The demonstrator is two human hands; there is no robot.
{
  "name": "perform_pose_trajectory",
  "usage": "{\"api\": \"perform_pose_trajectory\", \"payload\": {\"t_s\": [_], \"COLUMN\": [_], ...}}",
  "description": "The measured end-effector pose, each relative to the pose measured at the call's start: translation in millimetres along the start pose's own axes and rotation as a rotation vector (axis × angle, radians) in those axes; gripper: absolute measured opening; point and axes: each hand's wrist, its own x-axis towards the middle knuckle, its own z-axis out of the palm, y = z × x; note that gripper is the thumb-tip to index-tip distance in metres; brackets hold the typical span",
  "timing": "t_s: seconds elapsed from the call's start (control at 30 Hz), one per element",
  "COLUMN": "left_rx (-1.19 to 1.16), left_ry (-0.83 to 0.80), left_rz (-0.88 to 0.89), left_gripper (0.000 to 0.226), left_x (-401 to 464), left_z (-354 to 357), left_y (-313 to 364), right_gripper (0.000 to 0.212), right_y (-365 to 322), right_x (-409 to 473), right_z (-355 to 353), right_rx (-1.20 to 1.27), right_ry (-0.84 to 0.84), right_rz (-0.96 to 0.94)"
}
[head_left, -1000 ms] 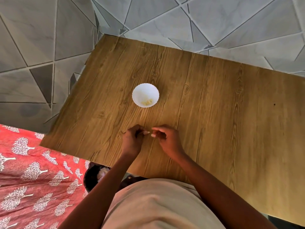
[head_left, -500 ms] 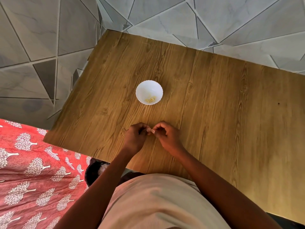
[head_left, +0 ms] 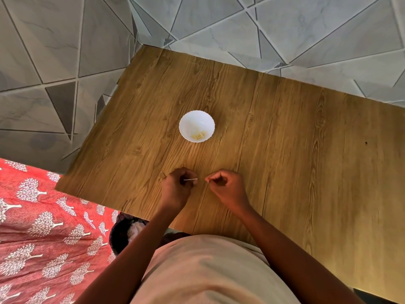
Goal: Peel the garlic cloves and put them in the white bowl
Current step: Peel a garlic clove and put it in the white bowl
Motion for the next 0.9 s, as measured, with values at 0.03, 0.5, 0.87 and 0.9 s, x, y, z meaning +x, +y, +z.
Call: {"api": "perform_pose_trajectory", "payload": {"t_s": [0.03,0.5,0.87,0.9], "left_rx": [0.029,0.175,-0.199,-0.175], "left_ry": [0.025,0.124,-0.116,-0.118], "left_rz": [0.042,0.426,0.181,0.256], "left_gripper": [0.024,0.025,0.021,0.017], "left_x": [-3,-24,-18,-18], "left_z": [1,6,1,-1], "left_y": [-2,1,2,4], "right_gripper": [0.008,0.016,0.033,0.034], "right_y": [1,-2,-34,-35], "right_x": [0,-13,-38,-38], "right_z": [-2,-4,9,8], "right_rx": [-0.021,-0.035,0.207,0.193], "right_ry": [-0.005,0.030,0.271,0.266], "right_rz": [-0.009,-0.068,0.223,0.224]}}
